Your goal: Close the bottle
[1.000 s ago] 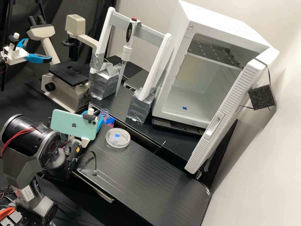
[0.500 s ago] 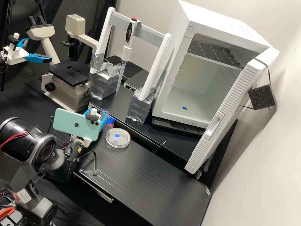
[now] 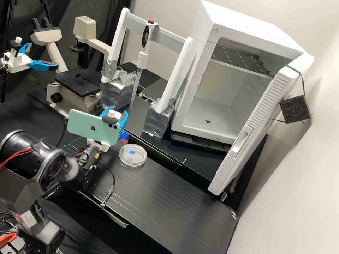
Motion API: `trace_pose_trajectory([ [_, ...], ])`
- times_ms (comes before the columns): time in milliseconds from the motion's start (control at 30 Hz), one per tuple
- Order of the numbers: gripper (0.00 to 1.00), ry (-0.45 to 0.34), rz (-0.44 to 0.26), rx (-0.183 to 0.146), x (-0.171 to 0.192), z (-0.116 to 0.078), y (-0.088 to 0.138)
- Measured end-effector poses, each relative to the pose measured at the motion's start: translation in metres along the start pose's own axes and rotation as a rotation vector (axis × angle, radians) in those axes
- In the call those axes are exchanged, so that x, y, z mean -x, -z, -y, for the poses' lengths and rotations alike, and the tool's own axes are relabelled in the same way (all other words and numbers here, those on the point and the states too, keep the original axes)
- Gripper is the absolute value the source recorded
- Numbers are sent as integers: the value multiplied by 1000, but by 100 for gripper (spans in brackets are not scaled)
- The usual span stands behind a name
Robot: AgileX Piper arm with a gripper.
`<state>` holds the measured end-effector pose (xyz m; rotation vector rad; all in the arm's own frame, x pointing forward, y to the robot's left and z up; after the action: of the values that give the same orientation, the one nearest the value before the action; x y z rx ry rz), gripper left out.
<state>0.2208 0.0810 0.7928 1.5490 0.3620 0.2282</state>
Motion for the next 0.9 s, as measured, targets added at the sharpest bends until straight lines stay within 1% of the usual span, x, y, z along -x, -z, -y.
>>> trace_pose_trajectory([
  [133,0,-2,-2,-2,-9,1,0],
  [233,0,0,2,14,-14,2,-1],
  [300,0,-3,1,10,-17,3,0],
  [333,0,-1,5,8,-19,4,0],
  [400,0,0,12,17,-22,6,-1],
  [467,0,11,21,14,-27,9,-2],
  [667,0,59,69,33,-34,19,-10],
  [900,0,69,87,30,-35,22,-14],
])
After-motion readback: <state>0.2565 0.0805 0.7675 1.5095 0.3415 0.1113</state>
